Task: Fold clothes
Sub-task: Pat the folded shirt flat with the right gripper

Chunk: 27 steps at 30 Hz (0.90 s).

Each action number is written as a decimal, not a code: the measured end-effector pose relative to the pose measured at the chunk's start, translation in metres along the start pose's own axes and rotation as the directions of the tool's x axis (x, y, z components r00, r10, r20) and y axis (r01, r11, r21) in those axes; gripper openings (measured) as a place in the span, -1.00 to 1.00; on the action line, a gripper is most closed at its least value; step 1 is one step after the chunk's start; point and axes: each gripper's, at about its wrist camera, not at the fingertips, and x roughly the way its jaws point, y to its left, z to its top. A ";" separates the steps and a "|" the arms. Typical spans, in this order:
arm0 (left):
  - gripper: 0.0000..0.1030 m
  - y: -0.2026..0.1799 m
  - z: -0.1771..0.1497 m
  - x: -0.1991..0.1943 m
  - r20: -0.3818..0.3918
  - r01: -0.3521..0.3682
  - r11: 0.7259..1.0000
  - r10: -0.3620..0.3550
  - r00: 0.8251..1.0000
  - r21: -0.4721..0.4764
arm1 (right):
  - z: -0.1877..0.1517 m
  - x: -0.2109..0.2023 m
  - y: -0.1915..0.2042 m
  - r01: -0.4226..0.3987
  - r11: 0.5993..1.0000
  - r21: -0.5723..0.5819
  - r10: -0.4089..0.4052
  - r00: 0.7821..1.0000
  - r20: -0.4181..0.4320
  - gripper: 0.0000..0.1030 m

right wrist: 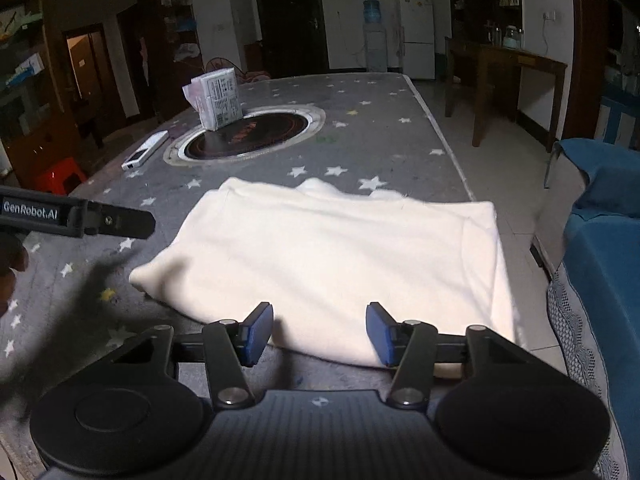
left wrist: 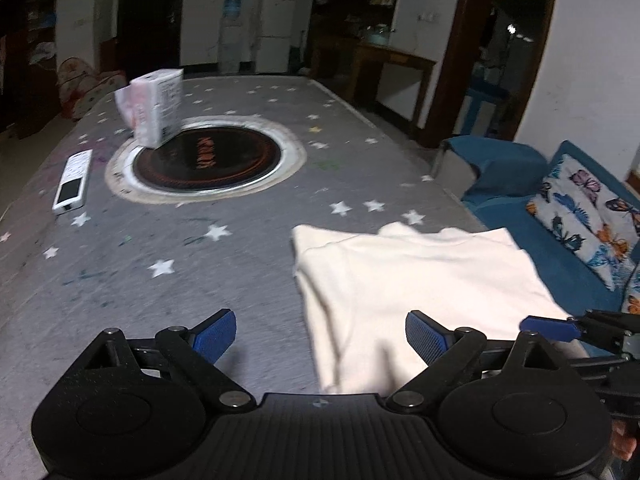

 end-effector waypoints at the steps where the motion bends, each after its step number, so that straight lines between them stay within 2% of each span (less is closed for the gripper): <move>1: 0.76 -0.002 0.001 0.001 0.003 0.013 1.000 -0.013 1.000 0.002 | 0.004 -0.002 -0.003 -0.004 1.000 0.007 0.004 1.000 0.009 0.00; 4: 0.71 -0.008 0.001 0.006 0.005 0.053 0.999 -0.053 0.999 0.011 | 0.016 -0.002 -0.013 0.000 1.000 0.024 0.000 0.999 0.034 0.00; 7: 0.61 -0.014 -0.002 0.014 -0.006 0.085 0.996 -0.084 0.996 0.025 | 0.030 0.003 -0.023 0.022 0.999 0.027 -0.024 0.998 0.052 -0.13; 11: 0.52 -0.018 -0.006 0.026 -0.036 0.130 0.991 -0.129 0.991 0.026 | 0.050 0.027 -0.039 0.032 0.999 0.044 -0.033 0.999 0.034 -0.35; 16: 0.48 -0.016 -0.009 0.039 -0.075 0.127 0.992 -0.125 0.989 0.021 | 0.064 0.058 -0.044 0.049 0.998 0.033 -0.050 0.999 0.014 -0.54; 22: 0.48 -0.011 -0.013 0.046 -0.091 0.117 0.993 -0.114 0.989 0.028 | 0.064 0.085 -0.044 0.096 0.995 0.006 -0.096 0.995 -0.022 -0.59; 27: 0.48 -0.010 -0.013 0.047 -0.092 0.118 0.992 -0.115 0.989 0.032 | 0.069 0.083 -0.029 0.108 0.992 -0.059 -0.108 0.994 0.004 -0.59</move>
